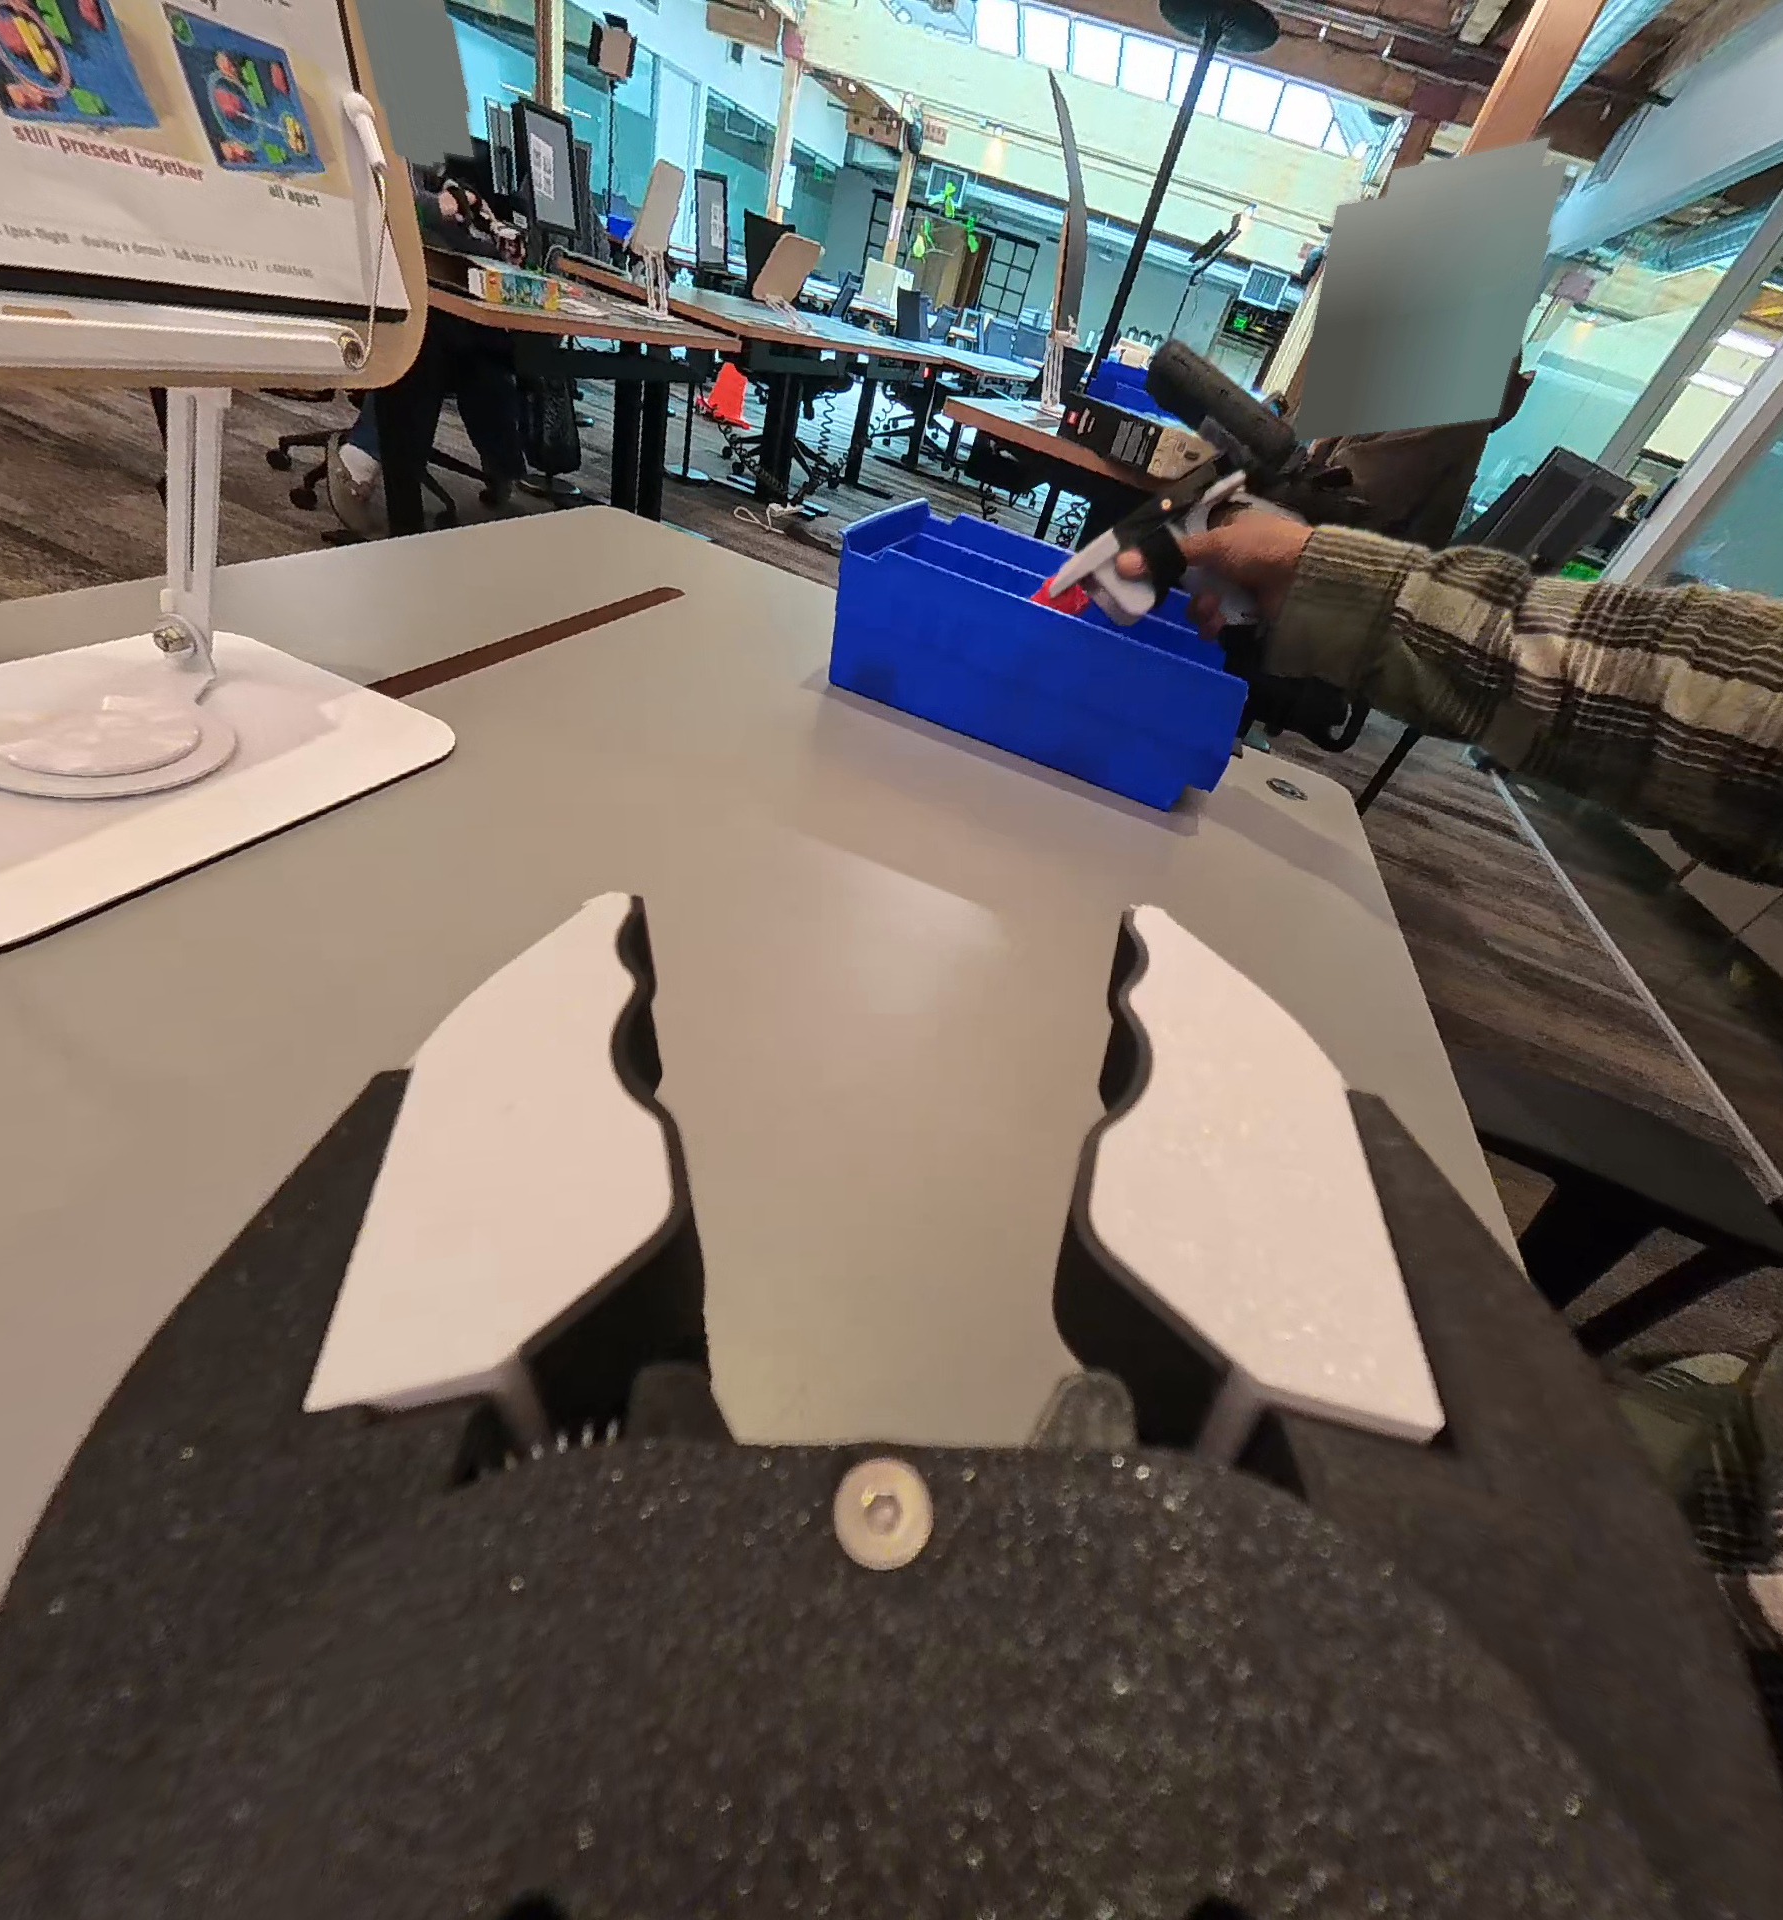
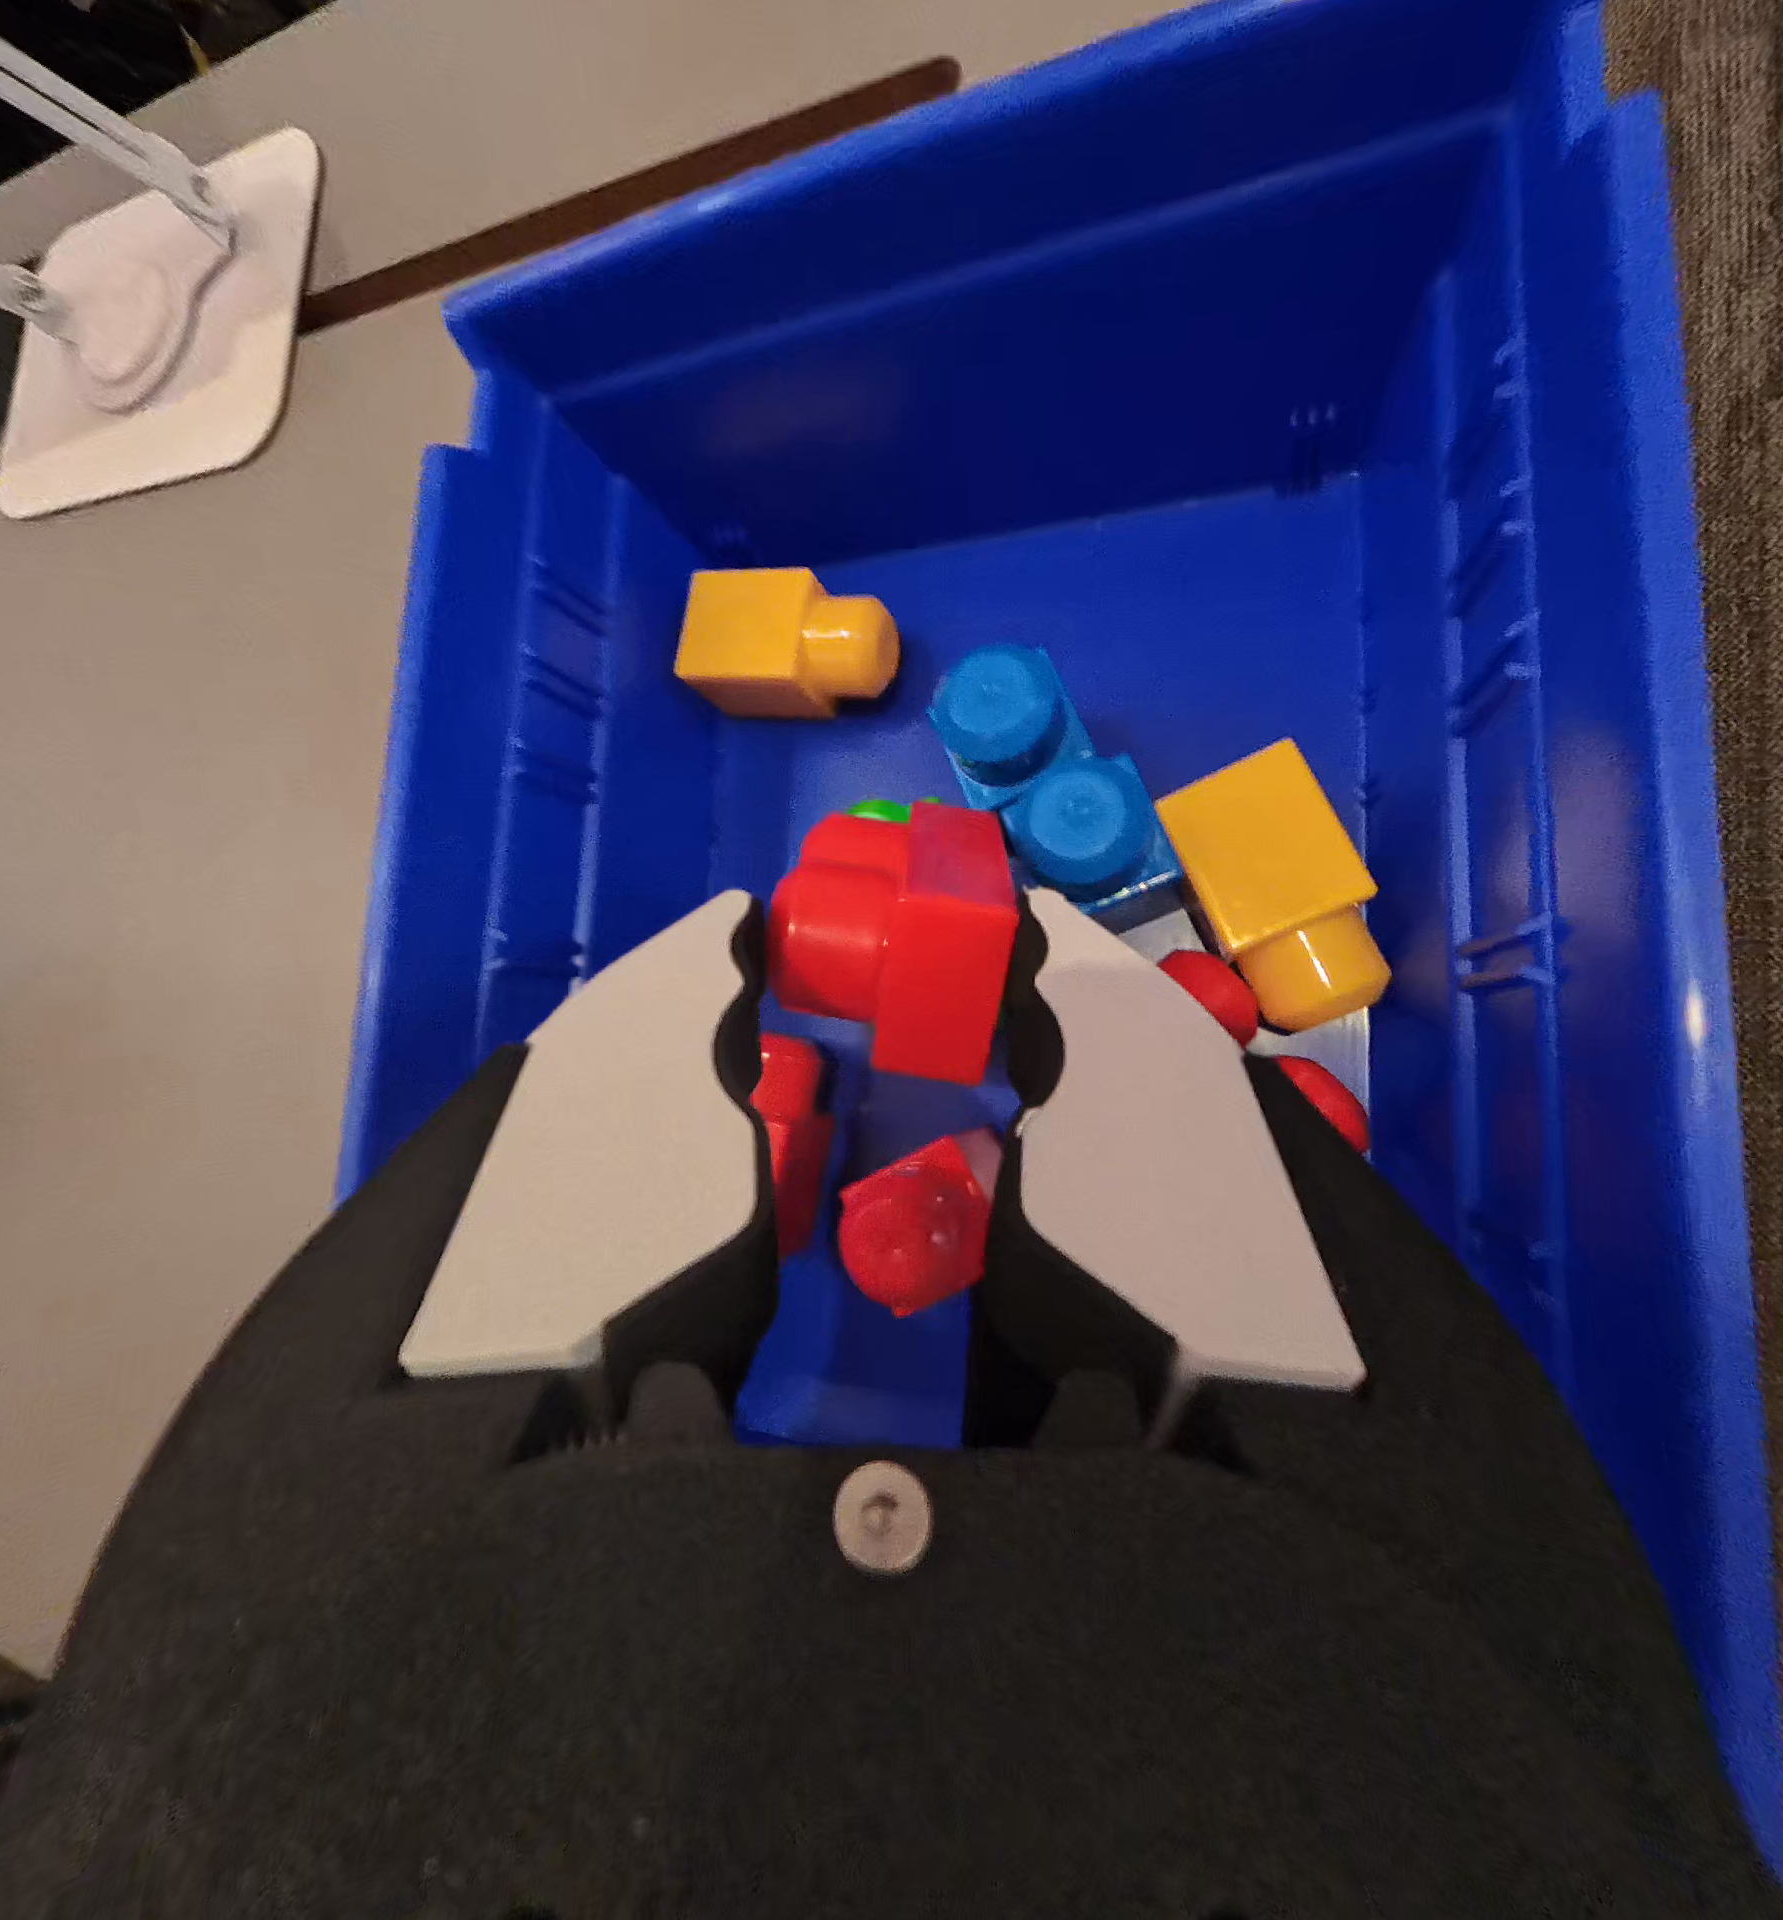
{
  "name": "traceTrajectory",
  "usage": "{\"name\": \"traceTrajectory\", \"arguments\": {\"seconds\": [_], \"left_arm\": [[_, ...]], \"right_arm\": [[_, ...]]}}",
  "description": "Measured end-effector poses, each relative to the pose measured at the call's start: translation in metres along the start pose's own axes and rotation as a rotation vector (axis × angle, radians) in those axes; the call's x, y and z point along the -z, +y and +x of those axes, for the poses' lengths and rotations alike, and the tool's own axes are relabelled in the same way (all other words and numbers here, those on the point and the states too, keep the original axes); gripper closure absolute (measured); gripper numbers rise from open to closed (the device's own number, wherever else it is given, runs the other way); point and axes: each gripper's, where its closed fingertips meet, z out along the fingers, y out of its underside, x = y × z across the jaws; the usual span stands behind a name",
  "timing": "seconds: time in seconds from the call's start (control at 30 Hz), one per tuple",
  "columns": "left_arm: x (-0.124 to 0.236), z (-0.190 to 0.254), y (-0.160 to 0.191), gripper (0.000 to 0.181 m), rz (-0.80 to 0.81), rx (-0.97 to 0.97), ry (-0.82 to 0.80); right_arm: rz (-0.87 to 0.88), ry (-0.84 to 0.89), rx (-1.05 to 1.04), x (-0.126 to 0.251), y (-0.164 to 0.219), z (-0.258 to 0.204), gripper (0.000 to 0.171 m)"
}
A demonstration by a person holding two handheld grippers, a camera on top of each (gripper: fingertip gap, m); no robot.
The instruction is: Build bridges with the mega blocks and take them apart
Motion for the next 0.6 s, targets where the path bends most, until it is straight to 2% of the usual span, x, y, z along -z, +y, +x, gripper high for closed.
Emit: {"name": "traceTrajectory", "arguments": {"seconds": [0.13, 0.27, 0.33, 0.43, 0.6], "left_arm": [[-0.002, -0.001, 0.004, 0.097, -0.025, -0.008, -0.005], [-0.001, 0.001, 0.003, 0.097, -0.019, -0.009, -0.001], [0.001, 0.001, 0.002, 0.097, -0.014, -0.011, -0.003], [0.004, -0.001, -0.001, 0.097, -0.004, -0.015, -0.017], [0.017, -0.001, -0.015, 0.1, 0.019, -0.017, -0.066]], "right_arm": [[-0.01, 0.014, 0.04, -0.003, 0.008, 0.005, 0.125], [0.008, 0.032, 0.103, 0.007, 0.002, -0.001, 0.101], [0.039, 0.029, 0.14, 0.017, -0.007, -0.01, 0.094], [0.155, 0.009, 0.207, 0.043, -0.031, -0.039, 0.085], [0.272, -0.088, 0.414, 0.081, -0.042, -0.125, 0.088]]}}
